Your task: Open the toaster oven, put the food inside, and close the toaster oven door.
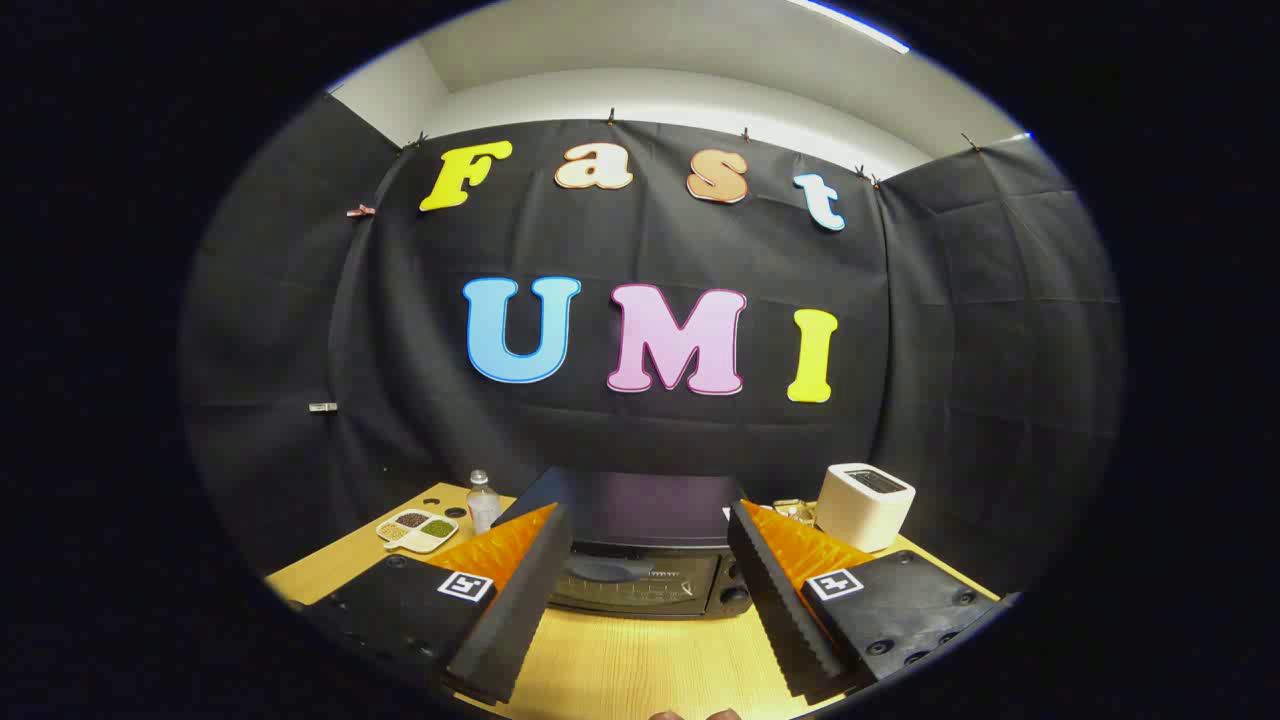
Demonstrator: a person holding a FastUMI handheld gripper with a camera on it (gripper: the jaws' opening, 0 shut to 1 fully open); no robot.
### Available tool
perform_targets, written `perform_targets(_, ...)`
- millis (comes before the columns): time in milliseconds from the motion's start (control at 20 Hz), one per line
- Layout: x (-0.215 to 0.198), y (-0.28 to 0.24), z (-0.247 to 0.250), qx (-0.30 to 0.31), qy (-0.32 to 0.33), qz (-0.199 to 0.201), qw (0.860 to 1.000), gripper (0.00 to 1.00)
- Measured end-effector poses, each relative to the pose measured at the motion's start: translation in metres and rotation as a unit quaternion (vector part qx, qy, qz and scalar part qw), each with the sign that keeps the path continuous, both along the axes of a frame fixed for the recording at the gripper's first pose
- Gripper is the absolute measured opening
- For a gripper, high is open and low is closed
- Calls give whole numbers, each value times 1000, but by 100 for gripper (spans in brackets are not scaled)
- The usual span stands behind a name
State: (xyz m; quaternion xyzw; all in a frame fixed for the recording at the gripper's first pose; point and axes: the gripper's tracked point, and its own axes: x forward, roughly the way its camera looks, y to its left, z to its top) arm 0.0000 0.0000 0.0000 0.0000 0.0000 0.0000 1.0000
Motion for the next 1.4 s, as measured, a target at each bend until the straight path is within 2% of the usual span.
perform_targets(900,-2,-17,-23,14,34,-24,999,98)
perform_targets(1400,1,-9,-34,10,47,-14,999,97)
